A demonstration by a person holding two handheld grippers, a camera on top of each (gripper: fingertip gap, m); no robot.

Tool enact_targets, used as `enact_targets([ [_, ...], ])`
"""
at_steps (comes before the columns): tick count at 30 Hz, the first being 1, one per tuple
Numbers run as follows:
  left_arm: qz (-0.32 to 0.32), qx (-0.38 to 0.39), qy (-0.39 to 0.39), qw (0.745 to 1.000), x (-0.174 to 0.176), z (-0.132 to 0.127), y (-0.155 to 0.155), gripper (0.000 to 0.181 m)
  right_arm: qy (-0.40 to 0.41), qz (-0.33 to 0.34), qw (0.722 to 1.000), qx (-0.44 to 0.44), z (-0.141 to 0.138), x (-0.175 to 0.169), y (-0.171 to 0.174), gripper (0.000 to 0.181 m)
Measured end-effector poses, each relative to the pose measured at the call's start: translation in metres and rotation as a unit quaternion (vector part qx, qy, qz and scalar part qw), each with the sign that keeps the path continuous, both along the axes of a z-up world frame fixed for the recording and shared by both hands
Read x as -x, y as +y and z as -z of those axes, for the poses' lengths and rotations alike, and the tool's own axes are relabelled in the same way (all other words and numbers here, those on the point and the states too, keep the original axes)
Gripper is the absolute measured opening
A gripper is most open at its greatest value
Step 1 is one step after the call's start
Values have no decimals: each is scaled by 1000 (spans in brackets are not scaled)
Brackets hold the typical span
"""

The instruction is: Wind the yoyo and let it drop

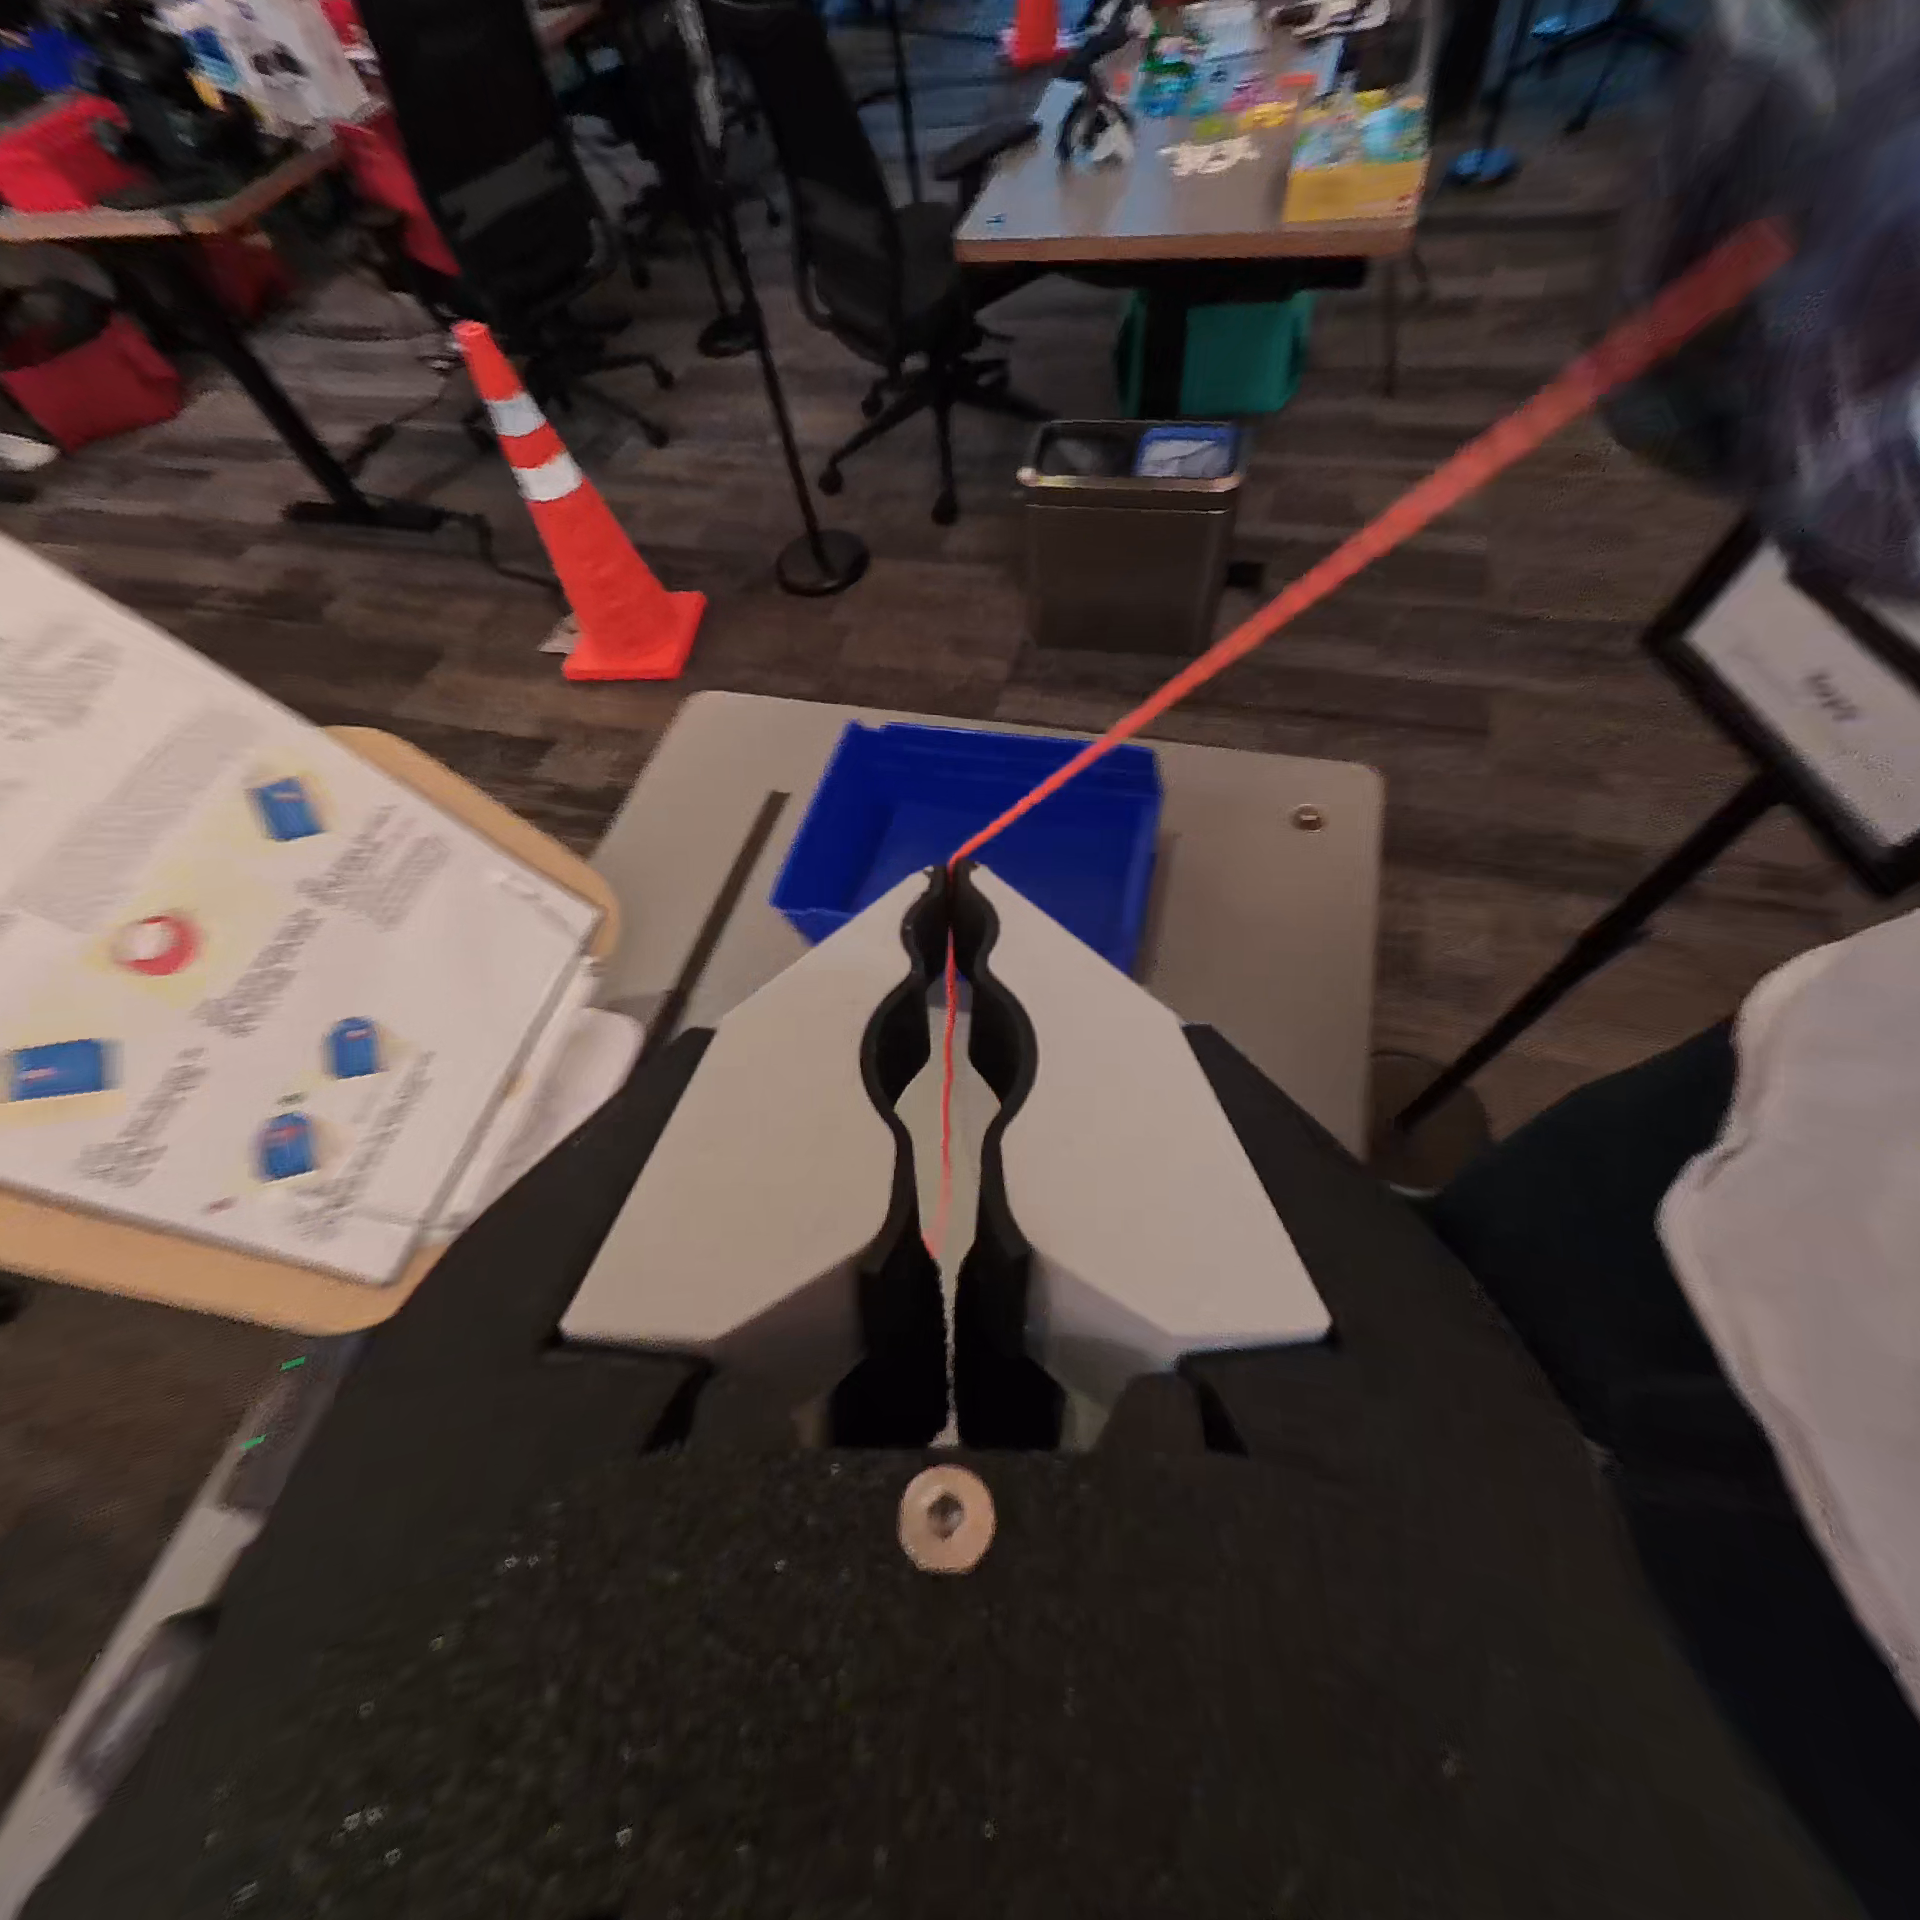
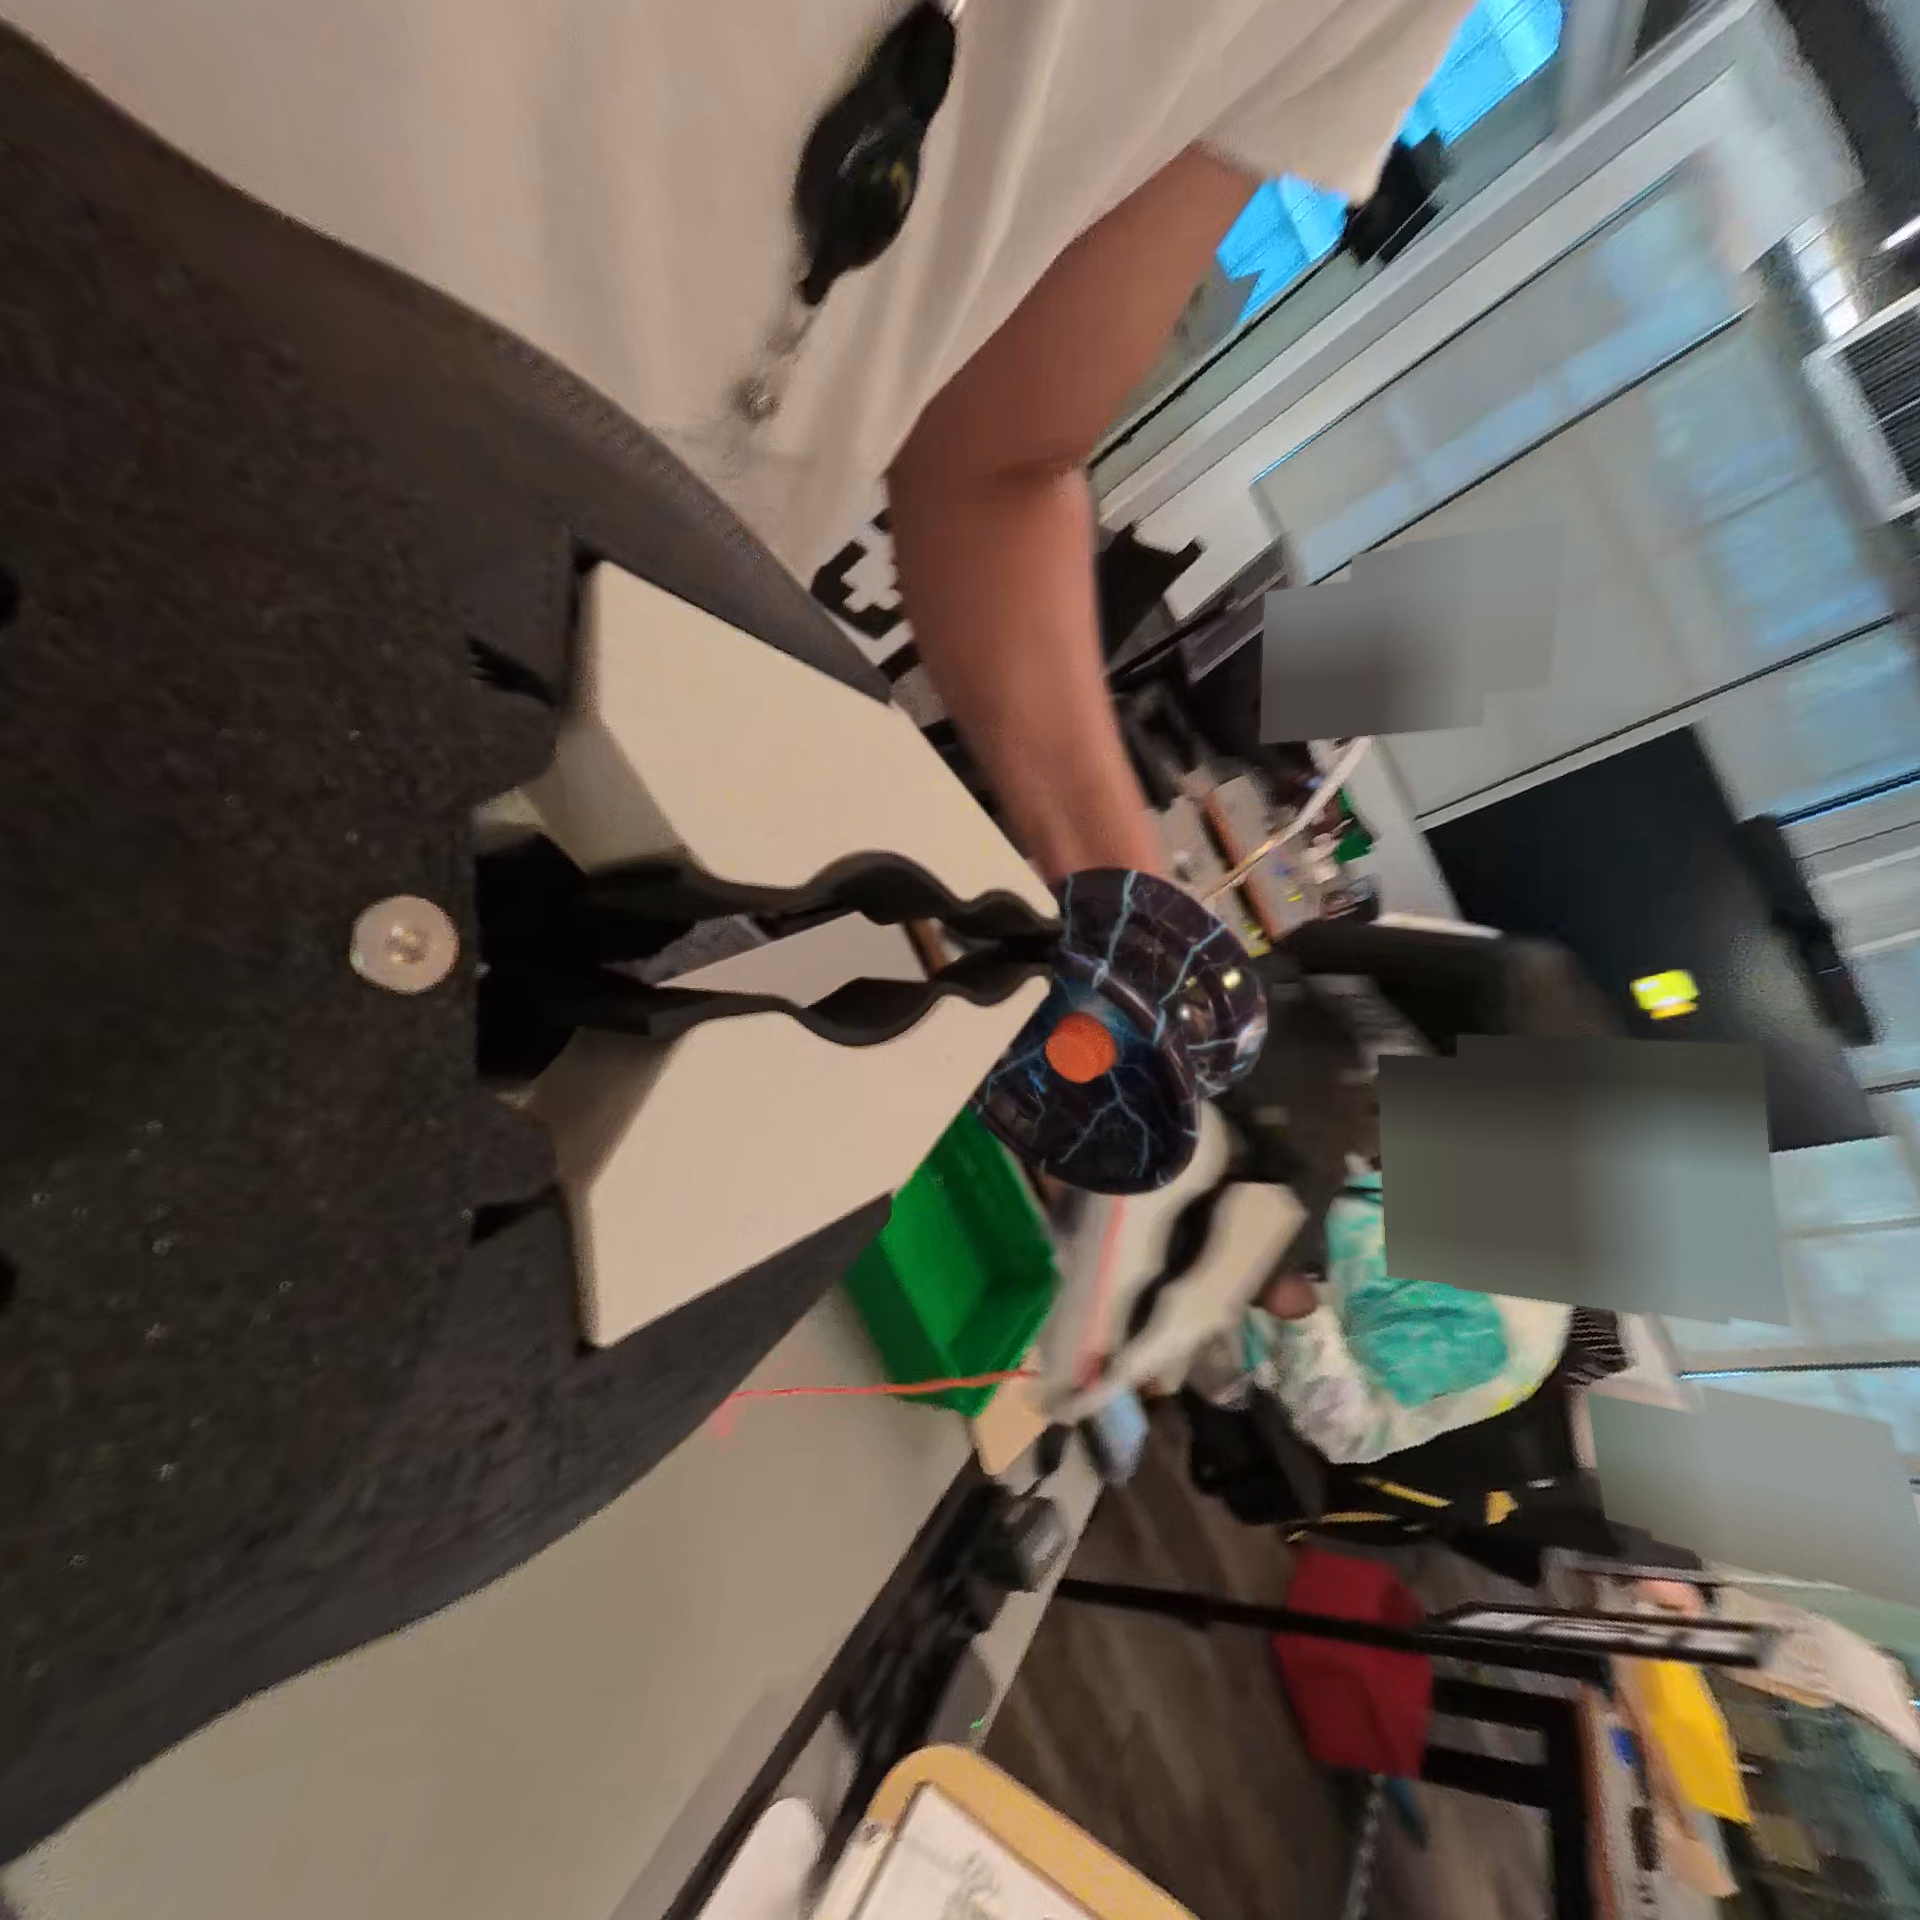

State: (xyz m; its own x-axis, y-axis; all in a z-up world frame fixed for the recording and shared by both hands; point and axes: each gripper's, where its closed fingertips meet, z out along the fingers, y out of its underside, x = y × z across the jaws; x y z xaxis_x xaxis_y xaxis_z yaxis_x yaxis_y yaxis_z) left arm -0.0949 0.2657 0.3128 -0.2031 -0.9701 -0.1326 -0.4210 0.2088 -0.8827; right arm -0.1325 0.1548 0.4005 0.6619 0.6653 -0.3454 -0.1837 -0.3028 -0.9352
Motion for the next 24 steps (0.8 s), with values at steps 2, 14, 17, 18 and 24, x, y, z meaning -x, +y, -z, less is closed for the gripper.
enact_targets([
  [2, 23, 23, 7, 999, -4, 16, -32, 0, 11, 21, 999, -23, -17, -9, 9, 2],
  [14, 22, 0, -36, 999, 11, -12, -121, 0, -190, 151, 969, 51, 59, -72, 55, 2],
  [17, 10, -29, -48, 998, 20, -36, -100, 0, -208, 105, 969, 79, 88, -58, 41, 2],
  [18, 6, -45, -47, 998, 23, -42, -89, 0, -201, 88, 972, 85, 93, -50, 36, 2],
  [24, 9, -136, -4, 991, 15, -43, -25, 0, -76, 23, 995, 64, 64, -10, 15, 3],
])
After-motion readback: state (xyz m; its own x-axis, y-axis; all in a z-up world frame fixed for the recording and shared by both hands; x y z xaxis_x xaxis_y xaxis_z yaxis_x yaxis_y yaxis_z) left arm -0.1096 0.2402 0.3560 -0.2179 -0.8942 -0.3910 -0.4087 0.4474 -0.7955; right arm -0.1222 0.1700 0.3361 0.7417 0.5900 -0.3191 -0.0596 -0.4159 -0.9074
